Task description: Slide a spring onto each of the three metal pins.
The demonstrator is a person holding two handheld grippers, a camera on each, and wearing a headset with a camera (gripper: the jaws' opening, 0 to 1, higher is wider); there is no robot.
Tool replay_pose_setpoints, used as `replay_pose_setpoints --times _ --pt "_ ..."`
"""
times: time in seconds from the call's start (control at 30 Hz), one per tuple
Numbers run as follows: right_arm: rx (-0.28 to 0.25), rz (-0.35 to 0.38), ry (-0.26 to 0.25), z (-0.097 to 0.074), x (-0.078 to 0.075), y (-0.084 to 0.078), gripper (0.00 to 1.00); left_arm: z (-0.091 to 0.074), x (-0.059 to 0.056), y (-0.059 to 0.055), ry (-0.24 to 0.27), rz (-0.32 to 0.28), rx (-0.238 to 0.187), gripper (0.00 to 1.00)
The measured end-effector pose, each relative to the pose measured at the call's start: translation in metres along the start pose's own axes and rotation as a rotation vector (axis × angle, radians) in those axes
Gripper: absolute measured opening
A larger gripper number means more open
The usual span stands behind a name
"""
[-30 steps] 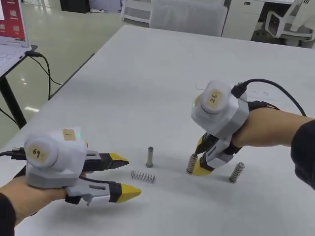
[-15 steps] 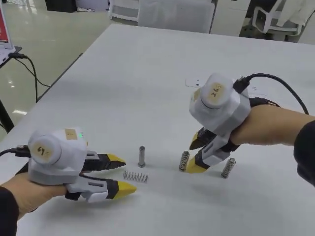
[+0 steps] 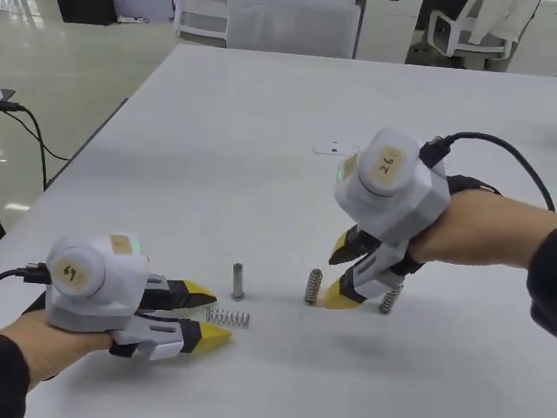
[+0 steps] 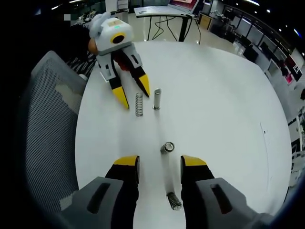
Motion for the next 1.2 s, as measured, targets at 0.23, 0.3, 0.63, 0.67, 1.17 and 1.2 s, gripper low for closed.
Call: replay_pose_setpoints --times 0.23,0.3,0.63,0.67,1.17,1.2 --pt "-0.011 0.012 -0.011 -0.005 0.004 -0.004 0.32 0.003 -0.002 -0.002 -0.012 0.012 0.015 0.20" --pt "-0.013 0.015 -0.013 -0.006 0.004 -0.005 0.32 0.003 -0.002 -0.003 -0.013 0.012 0.015 0.19" --pt "-0.030 0.034 -0.018 -0.009 0.009 -0.007 0.32 -0.001 -0.004 -0.007 0.004 0.012 0.024 0.13" --pt "-0.032 0.034 -0.019 -0.009 0.009 -0.007 0.32 -0.002 -0.004 -0.007 0.006 0.013 0.023 0.12" --pt "-0.046 0.046 -0.014 -0.008 0.011 -0.006 0.32 -0.005 -0.009 -0.009 0.013 0.019 0.025 0.10" --pt "-0.048 0.047 -0.015 -0.008 0.011 -0.006 0.32 -0.004 -0.009 -0.009 0.014 0.024 0.026 0.09"
Point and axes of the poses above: the centre of the closed fingertips' face, and the gripper's own axes: z roughly forward along the fingers, x roughly to its left, y roughly out of its top, the point moved 6 cm from there along -z, roughly backward along the fingers, and after that the axes turned 7 degrees about -y, right-handed, at the moved point
